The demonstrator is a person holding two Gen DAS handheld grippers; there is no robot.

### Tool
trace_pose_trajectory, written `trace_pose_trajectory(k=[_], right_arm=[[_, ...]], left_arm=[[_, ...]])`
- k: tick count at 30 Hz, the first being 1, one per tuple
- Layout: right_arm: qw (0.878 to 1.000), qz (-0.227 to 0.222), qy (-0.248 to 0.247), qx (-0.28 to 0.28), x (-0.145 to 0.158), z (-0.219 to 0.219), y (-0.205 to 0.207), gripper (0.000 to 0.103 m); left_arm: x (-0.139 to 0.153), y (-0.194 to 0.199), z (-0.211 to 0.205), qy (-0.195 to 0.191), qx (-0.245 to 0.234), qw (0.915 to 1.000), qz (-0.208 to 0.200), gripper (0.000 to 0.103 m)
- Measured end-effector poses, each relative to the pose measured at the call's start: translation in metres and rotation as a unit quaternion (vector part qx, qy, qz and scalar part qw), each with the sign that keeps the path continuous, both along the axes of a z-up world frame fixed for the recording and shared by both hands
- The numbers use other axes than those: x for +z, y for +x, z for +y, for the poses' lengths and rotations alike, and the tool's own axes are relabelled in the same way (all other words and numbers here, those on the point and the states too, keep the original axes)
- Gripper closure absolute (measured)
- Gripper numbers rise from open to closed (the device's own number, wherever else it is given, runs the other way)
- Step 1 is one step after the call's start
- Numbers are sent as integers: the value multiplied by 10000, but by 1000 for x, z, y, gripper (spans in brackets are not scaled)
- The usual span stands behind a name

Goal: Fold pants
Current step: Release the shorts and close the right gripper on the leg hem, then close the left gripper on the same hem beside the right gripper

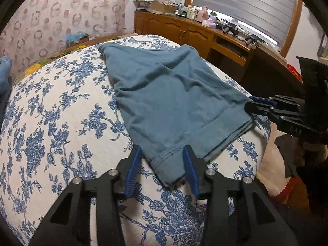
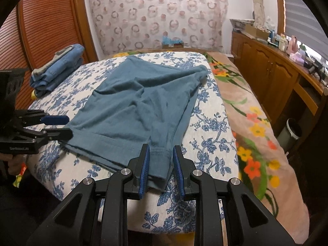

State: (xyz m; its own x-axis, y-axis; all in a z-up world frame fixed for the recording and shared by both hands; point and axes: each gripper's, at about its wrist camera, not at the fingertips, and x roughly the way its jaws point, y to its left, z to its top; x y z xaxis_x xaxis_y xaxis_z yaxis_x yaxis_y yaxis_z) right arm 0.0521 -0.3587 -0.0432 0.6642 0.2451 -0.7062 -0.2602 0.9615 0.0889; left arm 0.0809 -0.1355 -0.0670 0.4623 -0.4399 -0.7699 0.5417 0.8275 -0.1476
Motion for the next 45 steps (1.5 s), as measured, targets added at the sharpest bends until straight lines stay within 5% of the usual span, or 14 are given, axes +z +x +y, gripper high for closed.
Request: trace_pose_trajectory(k=[4,8,16,25,32,45], right_arm=[[10000,-7,55,9,0,-1,0,81],[9999,-111,65,115,4,2,-5,93],[9993,-83,-84,362,12,11,-17,94],[9997,-164,-113,110,12,5,-16,85],[9998,-170,-128,52,10,4,-17,75],[9999,88,65,-71,-5,-1,-11,69]], left_arm=[[0,-2,-2,-39,-139,9999,33,77],[5,-5,-1,16,-157,9998,-83,88],[7,-12,6,-3,-158,9998,-83,89],[10,-10,6,160,36,9998,-130,72],[16,-5,9,99,169,9995,-232,45],[2,-2,3,271,142,9995,-52,44]])
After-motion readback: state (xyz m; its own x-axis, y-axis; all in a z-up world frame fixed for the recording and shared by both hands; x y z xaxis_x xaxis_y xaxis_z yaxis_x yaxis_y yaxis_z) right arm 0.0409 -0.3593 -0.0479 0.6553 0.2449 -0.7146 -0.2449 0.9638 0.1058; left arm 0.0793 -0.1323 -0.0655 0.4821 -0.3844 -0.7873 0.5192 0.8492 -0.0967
